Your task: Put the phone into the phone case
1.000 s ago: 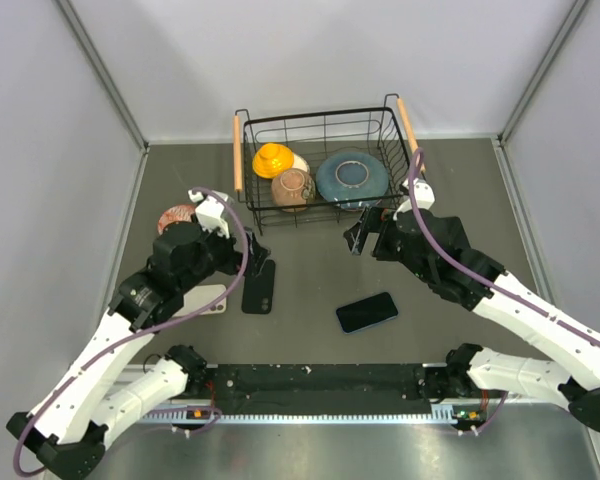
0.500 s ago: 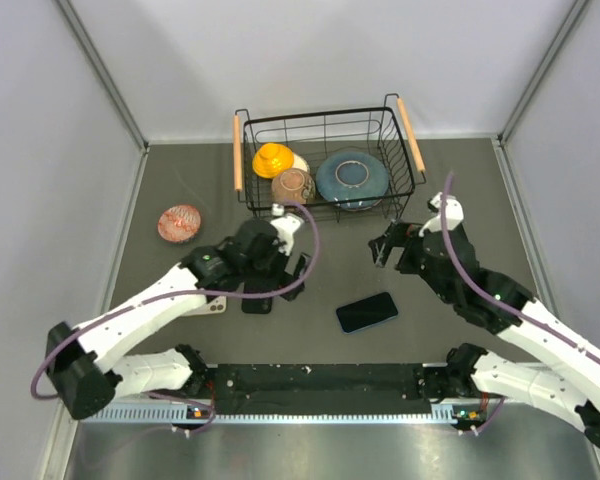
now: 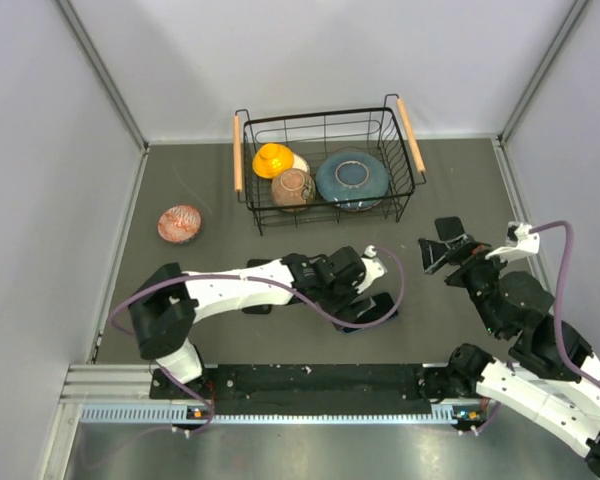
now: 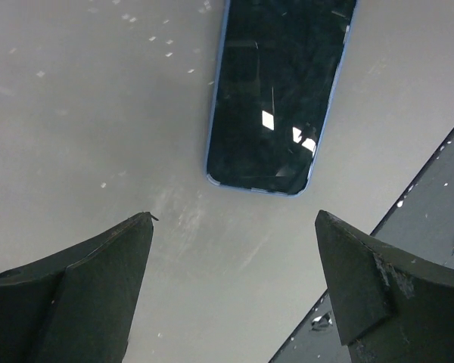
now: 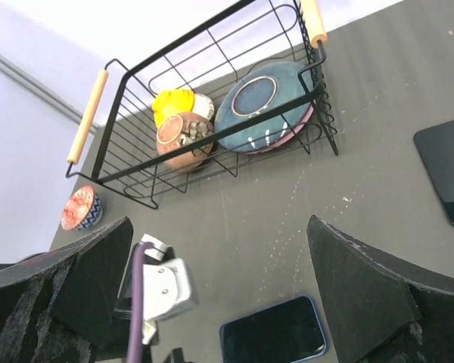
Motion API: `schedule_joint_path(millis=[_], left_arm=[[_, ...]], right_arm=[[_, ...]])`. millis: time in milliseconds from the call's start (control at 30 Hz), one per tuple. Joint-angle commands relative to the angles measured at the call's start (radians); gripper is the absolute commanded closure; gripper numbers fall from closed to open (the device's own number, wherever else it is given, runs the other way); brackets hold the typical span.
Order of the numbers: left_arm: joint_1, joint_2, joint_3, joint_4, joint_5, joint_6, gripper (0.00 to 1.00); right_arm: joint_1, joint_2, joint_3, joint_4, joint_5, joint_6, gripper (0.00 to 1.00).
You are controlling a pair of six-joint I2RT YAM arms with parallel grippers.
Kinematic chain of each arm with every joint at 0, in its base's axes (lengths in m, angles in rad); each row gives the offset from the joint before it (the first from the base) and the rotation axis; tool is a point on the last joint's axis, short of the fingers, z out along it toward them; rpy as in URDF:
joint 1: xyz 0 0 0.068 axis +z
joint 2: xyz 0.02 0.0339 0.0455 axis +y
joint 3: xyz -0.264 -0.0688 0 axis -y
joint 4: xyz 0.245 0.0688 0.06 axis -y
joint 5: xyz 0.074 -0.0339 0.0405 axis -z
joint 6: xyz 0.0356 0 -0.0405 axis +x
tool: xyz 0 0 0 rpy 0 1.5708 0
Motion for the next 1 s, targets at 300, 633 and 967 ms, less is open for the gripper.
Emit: schedule_joint_path(millis=[300,633,967], left_arm=[[-0.02,0.16,0.054,0.123,0.157,0.058,0.04],[-0.037,0.265,0.092,0.111,0.134,0.072,0.02],[-0.048,0.294,0.081,0.105,0.067,0.072,0.09]], right_arm=[[0.006,-0.093,-0.027,-0.044,0.066,-0.003,0.01],[0.008,-0.104,-0.027,-0.05,0.089,-0.023,0.01],[0.008,-0.132,-0.05,-0.059,0.096,-0.011,0.01]])
